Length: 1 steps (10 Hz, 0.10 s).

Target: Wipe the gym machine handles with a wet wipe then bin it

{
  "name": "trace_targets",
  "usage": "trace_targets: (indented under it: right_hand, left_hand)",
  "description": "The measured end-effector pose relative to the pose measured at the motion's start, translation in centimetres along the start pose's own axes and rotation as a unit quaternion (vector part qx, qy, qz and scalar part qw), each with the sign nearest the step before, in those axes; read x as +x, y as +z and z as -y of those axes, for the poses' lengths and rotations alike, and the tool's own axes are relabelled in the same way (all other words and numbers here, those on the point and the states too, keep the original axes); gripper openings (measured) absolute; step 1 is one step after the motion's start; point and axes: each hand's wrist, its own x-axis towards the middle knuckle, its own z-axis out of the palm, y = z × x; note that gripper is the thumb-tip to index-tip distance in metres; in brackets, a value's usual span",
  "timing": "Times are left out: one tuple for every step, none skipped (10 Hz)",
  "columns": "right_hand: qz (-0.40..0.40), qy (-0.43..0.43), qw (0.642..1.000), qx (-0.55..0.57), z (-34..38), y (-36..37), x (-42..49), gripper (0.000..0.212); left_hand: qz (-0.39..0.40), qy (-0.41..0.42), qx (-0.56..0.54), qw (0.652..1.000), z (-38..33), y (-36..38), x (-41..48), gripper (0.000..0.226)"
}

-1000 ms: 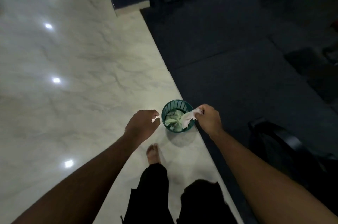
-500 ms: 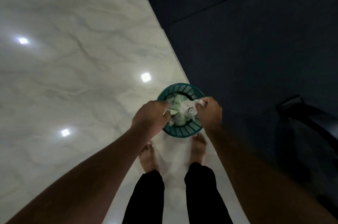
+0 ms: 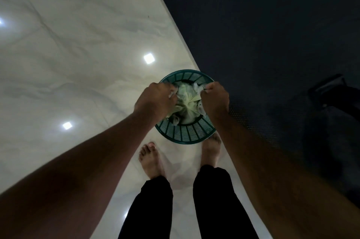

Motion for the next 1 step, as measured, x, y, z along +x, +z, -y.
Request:
trace_targets:
  right_hand:
    - [0.018,-0.005,1.000,0.005,0.93,-2.00,-1.53,0.018]
  left_hand:
    - [-0.009,-0.020,-0.011,1.000,-0.70,-1.54,-1.38,0.031]
